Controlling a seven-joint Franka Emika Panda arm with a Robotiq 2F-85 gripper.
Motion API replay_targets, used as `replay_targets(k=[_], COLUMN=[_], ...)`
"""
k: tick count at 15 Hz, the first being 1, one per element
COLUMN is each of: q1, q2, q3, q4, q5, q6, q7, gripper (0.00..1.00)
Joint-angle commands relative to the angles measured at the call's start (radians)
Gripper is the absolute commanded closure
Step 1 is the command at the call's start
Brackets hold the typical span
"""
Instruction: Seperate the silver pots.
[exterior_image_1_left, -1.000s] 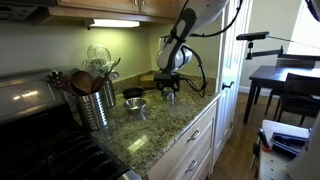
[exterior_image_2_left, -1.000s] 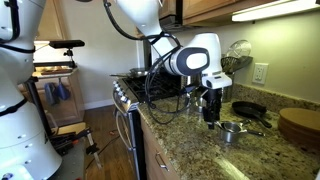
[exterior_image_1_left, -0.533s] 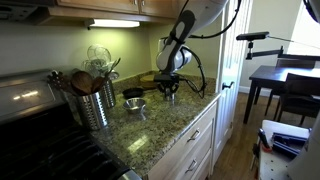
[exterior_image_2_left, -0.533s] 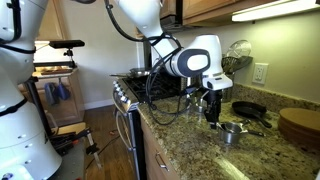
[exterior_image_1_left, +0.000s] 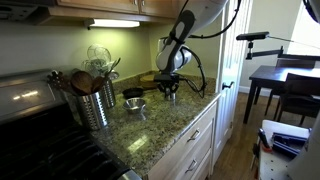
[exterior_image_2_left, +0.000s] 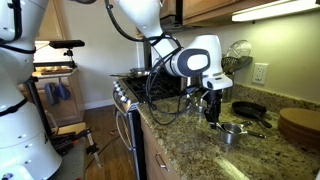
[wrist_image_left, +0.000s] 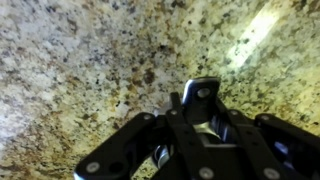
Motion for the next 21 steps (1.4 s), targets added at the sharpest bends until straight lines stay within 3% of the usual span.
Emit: replay_targets(k=[1,8,21], q1=[0.049,0.149,0.226], q2=[-0.018,-0.04,-0.068], q3=[-0.048,-0.127,-0.187], q4=[-0.013,-0.025,-0.045], q5=[-0.017,-0.138,-0.282], q6=[-0.026,-0.035,-0.04], q7=[0.003,0.04,0.105], gripper=[0.87,0.87,0.87])
